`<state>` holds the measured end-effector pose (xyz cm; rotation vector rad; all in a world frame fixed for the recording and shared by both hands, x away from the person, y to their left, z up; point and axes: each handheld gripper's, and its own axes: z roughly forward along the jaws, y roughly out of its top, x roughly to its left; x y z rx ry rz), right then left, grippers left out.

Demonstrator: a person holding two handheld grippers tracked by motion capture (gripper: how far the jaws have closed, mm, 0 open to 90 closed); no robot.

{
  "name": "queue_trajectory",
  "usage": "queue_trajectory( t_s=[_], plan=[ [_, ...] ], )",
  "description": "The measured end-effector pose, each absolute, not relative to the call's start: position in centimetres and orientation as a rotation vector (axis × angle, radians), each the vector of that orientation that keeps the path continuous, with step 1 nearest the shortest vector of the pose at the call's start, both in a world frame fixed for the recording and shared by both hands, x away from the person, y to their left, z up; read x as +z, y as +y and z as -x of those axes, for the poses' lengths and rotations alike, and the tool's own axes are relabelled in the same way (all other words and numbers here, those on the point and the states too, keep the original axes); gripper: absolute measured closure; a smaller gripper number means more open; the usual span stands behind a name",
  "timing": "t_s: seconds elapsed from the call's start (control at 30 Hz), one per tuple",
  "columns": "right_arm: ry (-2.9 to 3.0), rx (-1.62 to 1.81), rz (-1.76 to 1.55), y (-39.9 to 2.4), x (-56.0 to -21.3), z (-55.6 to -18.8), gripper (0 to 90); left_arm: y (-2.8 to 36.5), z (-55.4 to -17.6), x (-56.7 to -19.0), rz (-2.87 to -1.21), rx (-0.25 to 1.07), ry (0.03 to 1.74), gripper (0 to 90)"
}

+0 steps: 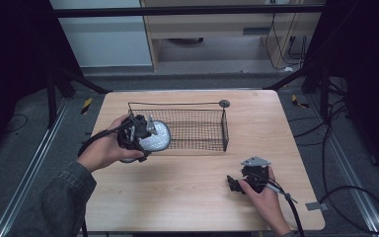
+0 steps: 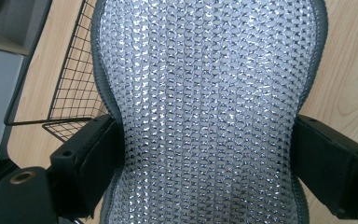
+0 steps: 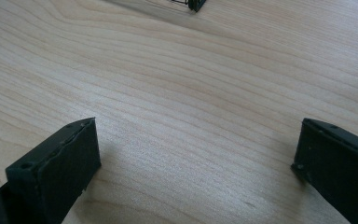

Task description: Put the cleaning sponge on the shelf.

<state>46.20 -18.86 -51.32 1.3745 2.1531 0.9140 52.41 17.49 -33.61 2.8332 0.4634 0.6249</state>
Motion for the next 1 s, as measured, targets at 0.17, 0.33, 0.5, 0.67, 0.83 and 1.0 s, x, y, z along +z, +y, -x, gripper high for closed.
queue_trajectory(
  t_s=[0.17,0.33,0.5,0.67,0.83,1.0],
  plan=[
    [2.153,0.913,-1.374,-18.9,-51.3,-46.2,0.4,17.4,-52.7,-33.5,-2.835,0.631,0.468,12.3],
    [2.153,0.913,-1.373,-18.9,-51.3,-46.2,0.4,17.4,-53.1,-33.4,-2.821,0.652,0.487,12.6],
    [2.153,0.913,-1.375,-18.9,-51.3,-46.2,0.4,17.6,-53.5,-33.5,-2.816,0.657,0.496,12.7],
    [2.153,0.914,-1.374,-18.9,-51.3,-46.2,0.4,17.9,-54.4,-33.4,-2.813,0.701,0.491,12.8],
    [2.153,0.913,-1.374,-18.9,-51.3,-46.2,0.3,18.0,-55.6,-33.2,-2.809,0.720,0.496,12.8],
    [2.153,0.914,-1.375,-18.8,-51.3,-46.2,0.4,17.9,-56.7,-33.2,-2.809,0.750,0.488,12.8]
  ],
)
